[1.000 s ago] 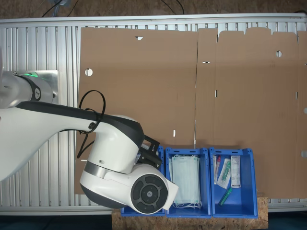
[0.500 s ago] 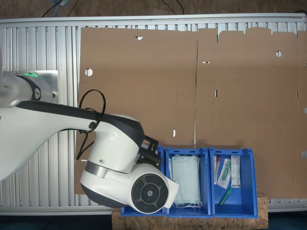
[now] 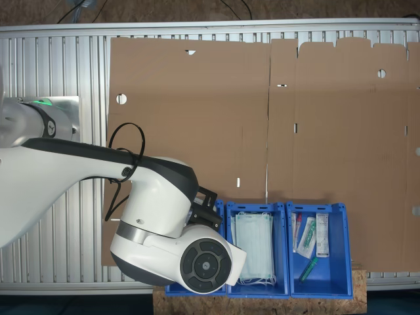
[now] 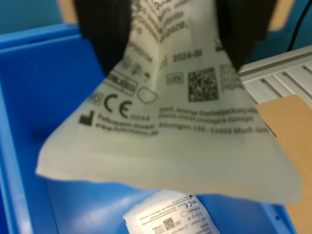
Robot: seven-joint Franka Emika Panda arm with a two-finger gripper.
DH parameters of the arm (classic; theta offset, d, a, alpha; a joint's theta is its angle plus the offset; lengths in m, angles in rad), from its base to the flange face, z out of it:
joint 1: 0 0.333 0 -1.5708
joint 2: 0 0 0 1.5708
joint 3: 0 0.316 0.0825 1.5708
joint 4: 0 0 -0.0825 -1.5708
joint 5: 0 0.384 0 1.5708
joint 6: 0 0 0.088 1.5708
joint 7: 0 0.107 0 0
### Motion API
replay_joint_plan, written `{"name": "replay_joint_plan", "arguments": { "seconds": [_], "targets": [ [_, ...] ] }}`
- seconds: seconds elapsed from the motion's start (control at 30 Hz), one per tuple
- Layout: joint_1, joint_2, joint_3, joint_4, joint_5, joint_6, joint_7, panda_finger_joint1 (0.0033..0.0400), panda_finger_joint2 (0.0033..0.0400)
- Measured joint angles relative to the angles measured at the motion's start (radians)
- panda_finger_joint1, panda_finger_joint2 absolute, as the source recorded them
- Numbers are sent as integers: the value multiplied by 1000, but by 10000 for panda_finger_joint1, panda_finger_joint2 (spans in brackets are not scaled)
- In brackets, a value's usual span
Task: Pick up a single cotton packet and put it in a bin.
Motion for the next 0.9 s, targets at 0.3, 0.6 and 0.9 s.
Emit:
{"name": "replay_joint_plan", "arguments": {
  "seconds": [0.3, 0.6, 0.9],
  "targets": [
    [0, 0, 0, 2, 0, 0, -13, 272, 272],
    [0, 0, 0, 2, 0, 0, -17, 352, 352],
    [0, 0, 0, 2, 0, 0, -19, 398, 398]
  ]
}}
